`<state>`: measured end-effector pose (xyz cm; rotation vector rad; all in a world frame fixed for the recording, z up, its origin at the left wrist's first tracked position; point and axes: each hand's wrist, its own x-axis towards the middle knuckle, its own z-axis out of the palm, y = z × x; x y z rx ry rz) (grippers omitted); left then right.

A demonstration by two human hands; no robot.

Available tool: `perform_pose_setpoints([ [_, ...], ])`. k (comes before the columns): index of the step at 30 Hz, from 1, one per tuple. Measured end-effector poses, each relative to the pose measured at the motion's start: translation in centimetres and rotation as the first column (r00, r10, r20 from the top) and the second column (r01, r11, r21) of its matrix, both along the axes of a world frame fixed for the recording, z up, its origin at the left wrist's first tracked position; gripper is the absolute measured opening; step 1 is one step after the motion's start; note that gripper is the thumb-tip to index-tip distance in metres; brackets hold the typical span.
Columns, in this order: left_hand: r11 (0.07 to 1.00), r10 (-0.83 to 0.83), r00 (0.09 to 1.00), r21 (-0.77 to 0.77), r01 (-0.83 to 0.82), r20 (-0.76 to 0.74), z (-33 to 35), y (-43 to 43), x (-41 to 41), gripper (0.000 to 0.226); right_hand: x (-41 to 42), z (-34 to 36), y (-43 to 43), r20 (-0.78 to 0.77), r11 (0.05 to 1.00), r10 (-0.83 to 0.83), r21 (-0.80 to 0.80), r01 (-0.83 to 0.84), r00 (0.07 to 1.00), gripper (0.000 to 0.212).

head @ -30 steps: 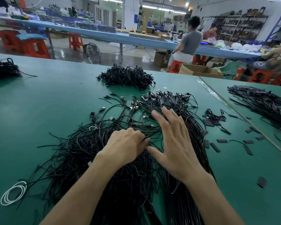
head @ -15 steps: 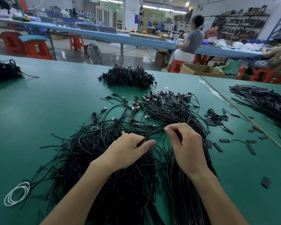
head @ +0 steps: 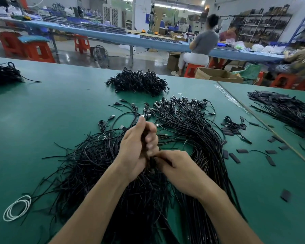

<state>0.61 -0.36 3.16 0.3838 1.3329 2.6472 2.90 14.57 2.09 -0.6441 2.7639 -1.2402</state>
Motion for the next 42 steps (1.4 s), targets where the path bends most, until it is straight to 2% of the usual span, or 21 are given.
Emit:
perform_pose_setpoints([
  [1, 0.998, 0.045, 0.999, -0.033, -0.045, -0.008, -0.4, 0.1, -0.2, 0.046, 0.2, 0.1, 0.1, -0.013, 0.998, 0.008, 0.061, -0.007, 1.0, 0.032],
  [3, 0.956, 0.142, 0.984, -0.244, -0.165, -0.108, -1.4, 0.2, -0.4, 0.044, 0.4, 0.4, 0.5, -0.053, 0.989, 0.012, 0.145, -0.004, 0.999, 0.03],
  [6, 0.683, 0.115, 0.927, -0.649, -0.335, -0.357, -2.1, 0.2, -0.2, 0.041, 0.3, 1.3, 1.2, -0.148, 0.991, -0.011, 0.128, 0.03, 0.989, 0.019],
  [7, 0.621, 0.044, 0.926, -0.716, -0.319, -0.375, -2.3, 0.1, 0.0, 0.045, 0.2, 1.5, 1.4, -0.194, 0.993, -0.029, 0.104, 0.05, 0.981, 0.015],
  [9, 0.633, -0.057, 0.964, -0.757, -0.165, -0.259, -2.5, -0.1, 0.5, 0.055, -0.2, 2.0, 2.1, -0.268, 0.993, -0.099, 0.039, 0.113, 0.958, 0.012],
  [13, 0.761, -0.213, 0.976, -0.632, 0.144, -0.034, -2.2, -0.6, 1.2, 0.068, -1.2, 2.3, 2.3, -0.224, 0.968, -0.201, -0.196, 0.158, 0.954, 0.006],
  [16, 0.867, -0.342, 0.939, -0.377, 0.326, 0.025, -1.3, -1.0, 1.3, 0.057, -1.3, 1.7, 1.2, -0.114, 0.941, -0.156, -0.319, 0.112, 0.981, 0.021],
  [19, 0.933, -0.359, 0.933, 0.007, 0.359, 0.012, -0.1, -0.9, 0.8, 0.047, -0.9, 0.0, 0.4, -0.033, 0.977, -0.071, -0.205, 0.063, 0.997, 0.032],
  [21, 0.959, -0.234, 0.971, 0.173, 0.225, 0.036, 0.3, -0.6, 0.3, 0.047, -0.6, -0.7, 0.0, -0.016, 0.998, -0.042, -0.04, 0.041, 0.999, 0.029],
  [22, 0.973, -0.138, 0.989, 0.192, 0.128, 0.044, 0.2, -0.5, -0.1, 0.046, -0.4, -0.9, -0.1, -0.035, 0.998, -0.038, 0.052, 0.04, 0.999, 0.028],
  [23, 0.987, -0.037, 0.999, 0.157, 0.031, 0.035, 0.0, -0.4, -0.5, 0.046, -0.3, -0.8, -0.2, -0.063, 0.992, -0.039, 0.121, 0.047, 0.997, 0.027],
  [25, 0.983, 0.14, 0.988, -0.113, -0.147, -0.072, -0.5, -0.4, -1.0, 0.04, -0.1, -0.2, 0.0, -0.111, 0.987, -0.065, 0.139, 0.08, 0.992, 0.025],
  [26, 0.924, 0.185, 0.968, -0.306, -0.23, -0.17, -0.8, -0.3, -1.0, 0.037, -0.2, 0.2, 0.1, -0.134, 0.989, -0.075, 0.118, 0.091, 0.988, 0.024],
  [28, 0.719, 0.139, 0.926, -0.607, -0.339, -0.351, -1.2, -0.1, -0.8, 0.035, -0.3, 1.1, 0.4, -0.193, 0.991, -0.071, 0.098, 0.091, 0.979, 0.021],
  [30, 0.526, 0.049, 0.904, -0.759, -0.384, -0.424, -1.3, 0.2, -0.5, 0.041, -0.5, 1.8, 0.8, -0.241, 0.99, -0.077, 0.095, 0.103, 0.967, 0.016],
  [31, 0.496, 0.029, 0.915, -0.789, -0.363, -0.403, -1.3, 0.1, -0.5, 0.046, -0.6, 2.2, 1.1, -0.254, 0.991, -0.099, 0.065, 0.119, 0.962, 0.011],
  [34, 0.635, -0.082, 0.993, -0.772, -0.013, -0.084, -1.5, -0.6, 0.0, 0.059, -0.8, 3.4, 2.4, -0.295, 0.975, -0.207, -0.144, 0.171, 0.933, 0.004],
  [36, 0.645, -0.178, 0.983, -0.749, 0.154, 0.048, -1.7, -1.1, 0.7, 0.064, -1.2, 4.0, 2.9, -0.313, 0.959, -0.25, -0.211, 0.189, 0.916, 0.005],
  [38, 0.693, -0.263, 0.962, -0.679, 0.242, 0.074, -1.6, -1.4, 1.0, 0.065, -1.6, 3.9, 2.7, -0.318, 0.954, -0.27, -0.214, 0.209, 0.909, 0.007],
  [40, 0.775, -0.407, 0.91, -0.498, 0.389, 0.077, -1.2, -1.5, 1.1, 0.062, -1.8, 3.2, 2.0, -0.287, 0.943, -0.294, -0.244, 0.227, 0.912, 0.008],
  [42, 0.806, -0.527, 0.849, -0.294, 0.514, 0.037, -0.6, -1.5, 1.0, 0.056, -1.8, 2.4, 1.1, -0.249, 0.93, -0.302, -0.29, 0.226, 0.92, 0.015],
])
